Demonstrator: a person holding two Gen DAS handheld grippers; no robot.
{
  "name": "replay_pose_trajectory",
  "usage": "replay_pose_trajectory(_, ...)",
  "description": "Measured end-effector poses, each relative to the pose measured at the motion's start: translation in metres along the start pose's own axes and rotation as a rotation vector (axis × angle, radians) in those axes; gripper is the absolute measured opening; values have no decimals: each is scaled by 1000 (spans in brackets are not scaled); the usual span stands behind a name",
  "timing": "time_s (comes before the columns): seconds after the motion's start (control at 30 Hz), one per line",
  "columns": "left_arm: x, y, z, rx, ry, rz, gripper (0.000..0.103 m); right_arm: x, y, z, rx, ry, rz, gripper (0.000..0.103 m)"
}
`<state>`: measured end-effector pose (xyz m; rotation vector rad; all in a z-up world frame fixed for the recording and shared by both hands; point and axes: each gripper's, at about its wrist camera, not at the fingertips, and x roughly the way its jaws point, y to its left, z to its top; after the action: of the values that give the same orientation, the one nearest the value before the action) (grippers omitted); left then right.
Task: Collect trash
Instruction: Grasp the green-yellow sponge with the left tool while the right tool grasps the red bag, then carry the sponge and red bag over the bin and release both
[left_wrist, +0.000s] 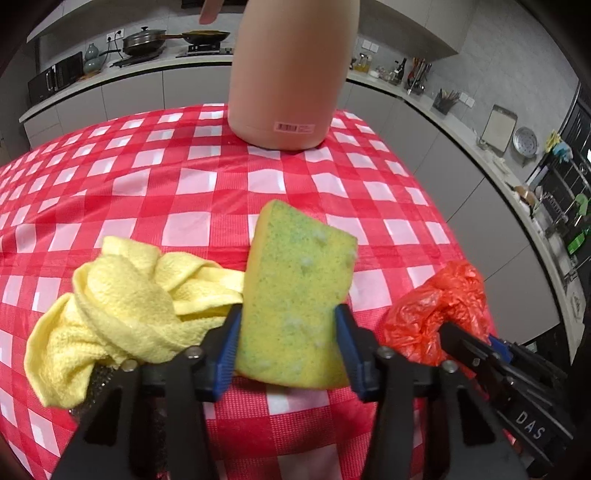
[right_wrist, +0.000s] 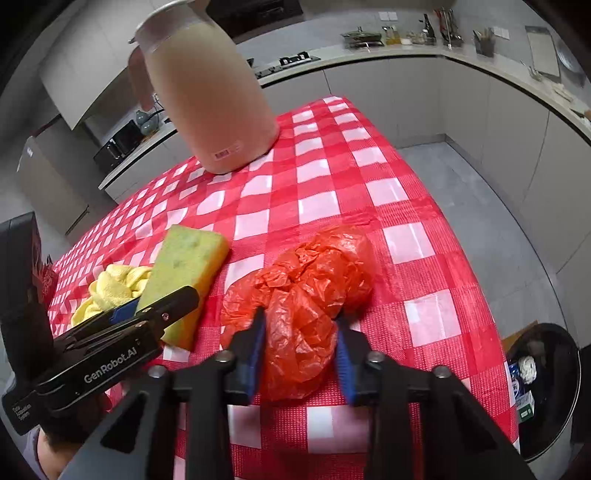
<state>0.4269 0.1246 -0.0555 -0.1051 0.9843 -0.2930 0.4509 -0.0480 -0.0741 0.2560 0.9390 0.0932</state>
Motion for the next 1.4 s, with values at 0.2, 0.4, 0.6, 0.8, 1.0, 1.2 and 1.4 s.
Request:
replay_pose_trajectory(0.2,-24,0,3,-15,-67,-29,44,-12,0,-2,11,-37,17,26)
replay_pose_trajectory(0.4,-48,-2,3,-27,-128,-72,44,-26,0,-3,12,-70,29,26)
replay_pose_trajectory(0.6,-66,-11,-5,-37,-166,-128,44,-39,-5,-10,12,-85,35,26)
replay_pose_trajectory(0.8,-73,-26,-21,-35,-164,-144,44,-53,-16,-20,12,-89,43,26)
replay_pose_trajectory(1.0,-77,-48,-36,-44,-153,-155,44,-72,-32,-33,12,-97,56,26)
replay_pose_trajectory(1.2,-82,-77,-54,-28,-151,-161,44,-98,-56,-48,22,-106,54,26)
replay_pose_trajectory(1.4,-74,-116,-70,-11,-116,-186,44,-122,-88,-60,42,-112,32,26)
